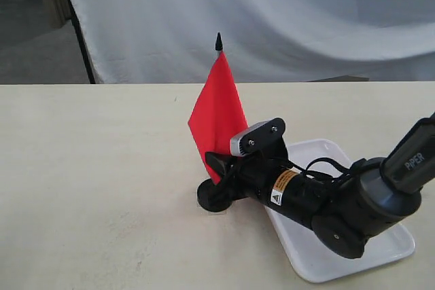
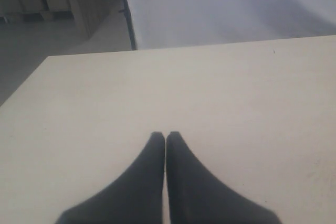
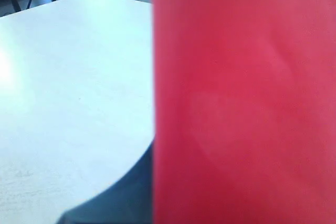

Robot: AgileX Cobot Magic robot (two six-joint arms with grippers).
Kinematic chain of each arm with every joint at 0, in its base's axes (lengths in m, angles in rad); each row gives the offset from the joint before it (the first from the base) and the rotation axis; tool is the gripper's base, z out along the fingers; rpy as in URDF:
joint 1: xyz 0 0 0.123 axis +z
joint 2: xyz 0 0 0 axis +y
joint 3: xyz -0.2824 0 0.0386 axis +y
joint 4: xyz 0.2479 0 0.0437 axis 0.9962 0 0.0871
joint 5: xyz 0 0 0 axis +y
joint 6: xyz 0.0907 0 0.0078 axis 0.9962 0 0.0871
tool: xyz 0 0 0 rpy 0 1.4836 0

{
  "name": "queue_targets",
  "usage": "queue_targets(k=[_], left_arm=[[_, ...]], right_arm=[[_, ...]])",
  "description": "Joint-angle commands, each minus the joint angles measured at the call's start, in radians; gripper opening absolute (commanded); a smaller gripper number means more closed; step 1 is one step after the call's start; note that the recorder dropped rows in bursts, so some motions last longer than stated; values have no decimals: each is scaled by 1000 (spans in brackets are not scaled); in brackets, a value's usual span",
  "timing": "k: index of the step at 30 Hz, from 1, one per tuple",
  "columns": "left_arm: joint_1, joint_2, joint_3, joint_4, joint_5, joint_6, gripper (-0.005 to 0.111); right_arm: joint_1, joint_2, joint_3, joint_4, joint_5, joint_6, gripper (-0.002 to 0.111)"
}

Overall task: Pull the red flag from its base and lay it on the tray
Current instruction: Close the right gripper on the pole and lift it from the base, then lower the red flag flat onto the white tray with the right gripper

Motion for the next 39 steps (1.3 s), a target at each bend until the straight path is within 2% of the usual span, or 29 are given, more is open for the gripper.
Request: queue_targets(k=[1,6,8,14,20,22,26,31,37,39], left_arm=[[-3,-1,2,5,-8,-7,1],[-3,-1,2,5,-8,-7,1],[-3,-1,2,5,-8,-7,1],[-3,-1,2,5,-8,-7,1],[-3,-1,2,5,-8,-7,1],[-3,-1,2,5,-8,-7,1],[-3,-1,2,5,-8,-7,1],[-3,-1,2,5,-8,-7,1],[-3,-1,2,5,-8,-7,1],[-3,-1,2,5,-8,-7,1]], right_arm=[[2,-79,14,-6,-20,2,0],[-4,-222,61,-6,1,0,0],[-4,-300,68,13,96,-11,0],[-20,-532,68,75,618,-151,0],[-131,-676,68,73,1100,-212,0],[-171,-679,68,76,1201,-212,0],[-195,-659,57,80,1278,-131,0],[-195,-548,-56,106,1571,-132,0],[-195,-440,-148,309,1710,-313,0],[-195,-400,-174,317,1727,-316,0]])
